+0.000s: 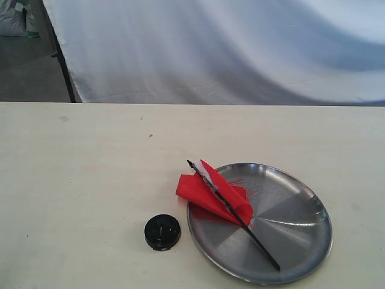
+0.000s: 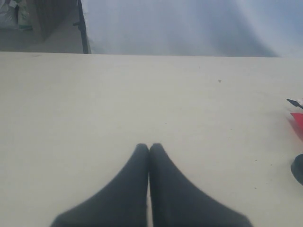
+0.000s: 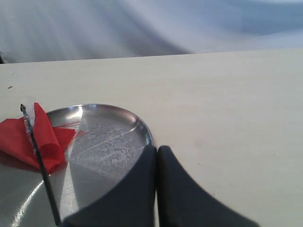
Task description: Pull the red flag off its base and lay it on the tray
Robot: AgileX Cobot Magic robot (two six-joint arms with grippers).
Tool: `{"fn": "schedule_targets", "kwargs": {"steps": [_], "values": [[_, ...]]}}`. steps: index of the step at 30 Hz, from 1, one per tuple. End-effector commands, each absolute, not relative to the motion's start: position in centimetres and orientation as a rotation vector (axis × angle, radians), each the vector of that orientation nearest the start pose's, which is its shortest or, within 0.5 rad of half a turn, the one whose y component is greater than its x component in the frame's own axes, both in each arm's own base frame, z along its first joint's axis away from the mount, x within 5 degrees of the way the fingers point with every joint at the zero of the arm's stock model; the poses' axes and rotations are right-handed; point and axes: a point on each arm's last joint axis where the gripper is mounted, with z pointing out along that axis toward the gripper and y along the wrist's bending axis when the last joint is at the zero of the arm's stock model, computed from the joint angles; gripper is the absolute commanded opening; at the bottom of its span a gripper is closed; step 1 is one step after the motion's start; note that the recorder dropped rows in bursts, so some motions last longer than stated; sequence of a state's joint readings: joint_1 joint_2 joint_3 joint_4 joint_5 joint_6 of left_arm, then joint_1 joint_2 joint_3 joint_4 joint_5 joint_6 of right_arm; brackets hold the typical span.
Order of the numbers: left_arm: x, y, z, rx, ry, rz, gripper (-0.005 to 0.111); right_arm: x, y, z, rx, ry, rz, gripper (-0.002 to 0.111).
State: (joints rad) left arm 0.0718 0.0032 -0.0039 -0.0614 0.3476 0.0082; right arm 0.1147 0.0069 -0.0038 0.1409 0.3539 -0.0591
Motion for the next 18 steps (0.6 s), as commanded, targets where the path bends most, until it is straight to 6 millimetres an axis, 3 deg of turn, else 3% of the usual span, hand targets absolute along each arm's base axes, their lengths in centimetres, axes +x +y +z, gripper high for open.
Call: {"fn": "schedule_targets", "kwargs": {"steps": [1,18], "values": [[5.34,0.21,18.18,-0.106,1.828,-0.007,0.0,5.25,0.99,18.19,-0.079,1.832,0.159,0.0],[5.34,0.21,18.18,-0.106,1.828,-0.007,0.0,5.19,1.27,18.19,-0.133,1.83,0.194,0.0]]}}
